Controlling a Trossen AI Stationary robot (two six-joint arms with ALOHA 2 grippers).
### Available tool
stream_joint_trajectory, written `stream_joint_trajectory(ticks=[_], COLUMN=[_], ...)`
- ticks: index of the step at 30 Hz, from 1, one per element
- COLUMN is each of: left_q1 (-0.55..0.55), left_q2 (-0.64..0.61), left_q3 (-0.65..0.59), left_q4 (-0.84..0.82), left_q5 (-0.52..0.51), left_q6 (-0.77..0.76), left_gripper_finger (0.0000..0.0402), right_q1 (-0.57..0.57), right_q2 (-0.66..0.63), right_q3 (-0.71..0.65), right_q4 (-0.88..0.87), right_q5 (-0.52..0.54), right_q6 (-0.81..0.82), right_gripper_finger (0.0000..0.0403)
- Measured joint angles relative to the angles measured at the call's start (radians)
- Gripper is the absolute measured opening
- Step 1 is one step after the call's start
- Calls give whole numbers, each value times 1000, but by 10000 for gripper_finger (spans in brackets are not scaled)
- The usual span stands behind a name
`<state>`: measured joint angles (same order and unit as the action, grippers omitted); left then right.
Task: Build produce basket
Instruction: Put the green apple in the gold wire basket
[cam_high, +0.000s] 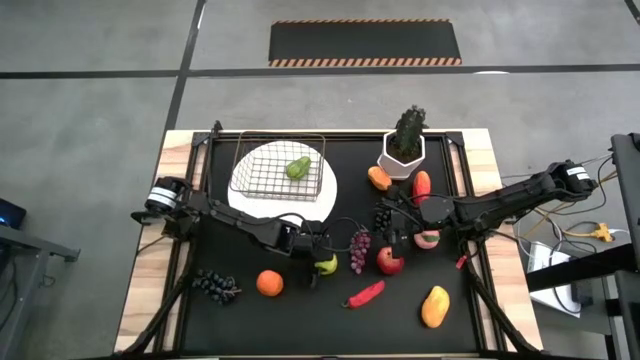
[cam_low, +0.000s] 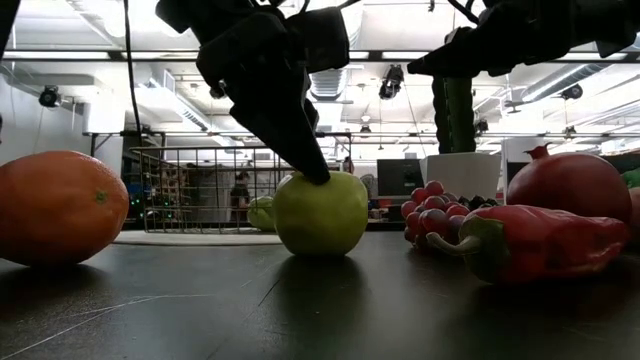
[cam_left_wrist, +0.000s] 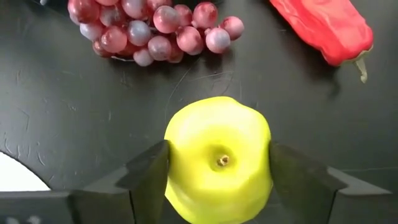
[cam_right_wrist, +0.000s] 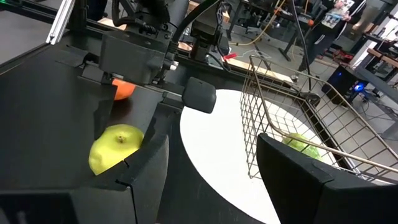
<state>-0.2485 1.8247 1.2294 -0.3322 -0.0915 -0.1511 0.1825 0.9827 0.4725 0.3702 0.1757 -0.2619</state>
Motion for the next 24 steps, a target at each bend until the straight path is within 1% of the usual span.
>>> stream_joint_trajectory(ticks=[4,8,11,13,17,21,24], left_q1=[0,-1,-7,-19,-55,-88,-97], left_q2=[-15,-76,-139,-186,-276,-344,-371], left_q3=[-2,-2,-2,-5,-34,-107,-178], left_q4=[1,14,86,142,340,615,842], left_q5=[0,0,-1,-2,-3,12,65], left_q6=[2,43,84,141,300,483,598], left_gripper_finger=[230,229,228,228,228,228,228], right_q1=[0,0,0,0,0,0,0], right_q2=[0,0,-5,-10,-25,-34,-36], right_q3=[0,0,1,1,1,1,1], right_q4=[-7,-38,-60,-55,-60,-75,-83], right_q5=[0,7,8,8,8,8,8], right_q6=[0,0,0,0,0,0,-1], right_gripper_finger=[228,228,228,228,228,228,228])
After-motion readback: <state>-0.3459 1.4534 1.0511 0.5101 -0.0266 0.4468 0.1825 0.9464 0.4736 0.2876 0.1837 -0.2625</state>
